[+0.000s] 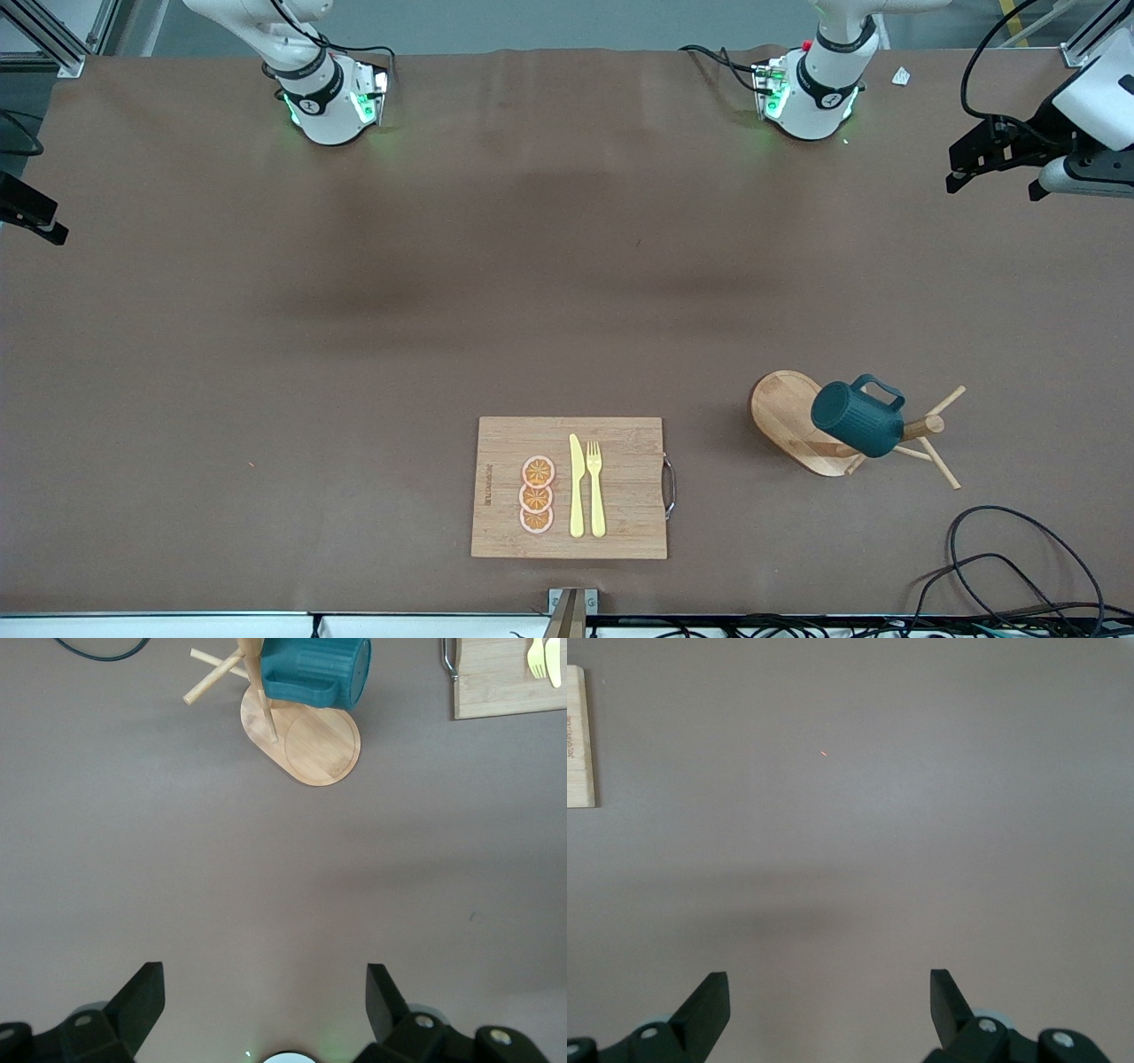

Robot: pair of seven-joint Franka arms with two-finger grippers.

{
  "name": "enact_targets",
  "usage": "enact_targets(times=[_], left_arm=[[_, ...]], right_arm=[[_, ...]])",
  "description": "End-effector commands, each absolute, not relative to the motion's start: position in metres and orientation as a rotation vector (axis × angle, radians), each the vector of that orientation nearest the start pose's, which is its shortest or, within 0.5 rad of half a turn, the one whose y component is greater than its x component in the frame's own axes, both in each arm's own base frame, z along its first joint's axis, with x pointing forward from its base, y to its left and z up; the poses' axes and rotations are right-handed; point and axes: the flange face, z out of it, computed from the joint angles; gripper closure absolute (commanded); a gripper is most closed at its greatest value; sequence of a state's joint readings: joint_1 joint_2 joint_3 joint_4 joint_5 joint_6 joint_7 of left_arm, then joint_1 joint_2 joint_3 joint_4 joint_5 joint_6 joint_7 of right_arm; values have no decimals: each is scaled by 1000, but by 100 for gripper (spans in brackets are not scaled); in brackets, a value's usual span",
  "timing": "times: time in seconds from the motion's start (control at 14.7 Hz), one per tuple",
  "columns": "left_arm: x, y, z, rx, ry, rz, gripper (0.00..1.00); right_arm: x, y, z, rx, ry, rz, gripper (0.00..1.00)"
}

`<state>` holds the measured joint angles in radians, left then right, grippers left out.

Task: Transfer cup from left to right arm and place
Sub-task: 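Move the left gripper toward the teal mug on the wooden stand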

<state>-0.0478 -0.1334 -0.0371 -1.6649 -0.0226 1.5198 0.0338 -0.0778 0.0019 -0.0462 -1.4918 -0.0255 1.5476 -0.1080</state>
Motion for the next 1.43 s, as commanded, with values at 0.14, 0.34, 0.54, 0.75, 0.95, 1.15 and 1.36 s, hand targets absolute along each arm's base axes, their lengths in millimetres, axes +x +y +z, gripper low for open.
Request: enact_targets(times=[0.14, 0.34, 0.54, 0.75, 0.95, 1.15, 1.36], left_arm=[[512, -38, 649, -3157, 145, 39, 0], [525, -15, 642, -3221, 42, 54, 0], [530, -15, 645, -3242, -18, 35, 0], [550, -13, 636, -3240, -283, -16, 0], [576, -5, 602, -3227, -531, -50, 0], [594, -3, 560, -3269, -870, -150, 0], [602, -3, 518, -3255, -1039, -242, 0]], right_arm=[[546, -71, 664, -3180, 25, -81, 0], [545, -70, 664, -3180, 25, -76, 0], [547, -68, 666, -3178, -4, -96, 0], [558, -50, 656, -3171, -54, -98, 0], [560, -52, 649, -3172, -52, -66, 0], [562, -48, 651, -3171, -62, -85, 0], [560, -44, 648, -3170, -72, -61, 0]])
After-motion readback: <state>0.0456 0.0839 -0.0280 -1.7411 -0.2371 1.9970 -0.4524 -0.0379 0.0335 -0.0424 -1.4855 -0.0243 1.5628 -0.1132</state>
